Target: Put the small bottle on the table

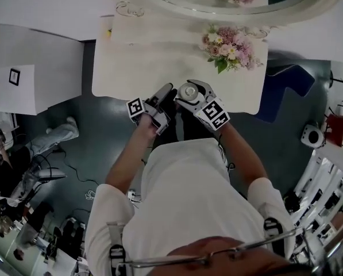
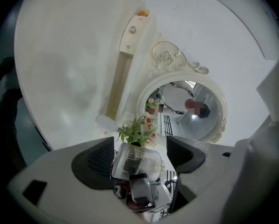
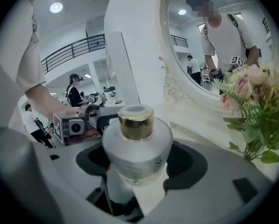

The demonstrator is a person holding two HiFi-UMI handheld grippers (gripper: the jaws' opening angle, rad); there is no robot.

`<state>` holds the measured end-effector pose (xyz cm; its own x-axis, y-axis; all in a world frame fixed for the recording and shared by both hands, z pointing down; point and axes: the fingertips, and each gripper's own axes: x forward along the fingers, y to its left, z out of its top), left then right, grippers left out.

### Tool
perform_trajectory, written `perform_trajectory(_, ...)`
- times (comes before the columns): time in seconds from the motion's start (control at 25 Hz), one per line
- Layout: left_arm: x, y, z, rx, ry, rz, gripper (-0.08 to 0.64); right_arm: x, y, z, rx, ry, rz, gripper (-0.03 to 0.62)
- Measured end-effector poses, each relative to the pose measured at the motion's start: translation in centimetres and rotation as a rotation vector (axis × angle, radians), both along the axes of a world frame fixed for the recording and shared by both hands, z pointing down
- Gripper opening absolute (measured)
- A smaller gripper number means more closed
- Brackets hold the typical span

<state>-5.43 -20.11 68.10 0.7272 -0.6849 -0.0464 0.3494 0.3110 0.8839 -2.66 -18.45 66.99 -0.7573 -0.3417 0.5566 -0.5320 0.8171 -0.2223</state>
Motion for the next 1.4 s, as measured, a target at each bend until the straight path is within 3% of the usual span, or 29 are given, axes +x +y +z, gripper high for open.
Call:
perform_trajectory(0.76,-1.7,0.4,6.2,-0.104,-0.051,-0.105,0.342,2.3,-2.0,13.9,-0.08,0.123,0.077,0.342)
perform_trajectory(1.2,-1.3,0.1,7.0,-0.12,-0.058,-0.11,0.342,2.1,-1.5,16.9,-0.058,0.17,0.045,0.344)
perform_trajectory(1.4,-1.6,-0.4,5.9,-0.091,-0.059,-0.138,0.342,2.3,-1.5,17.4,-0.03,0.184,0.037,0.344)
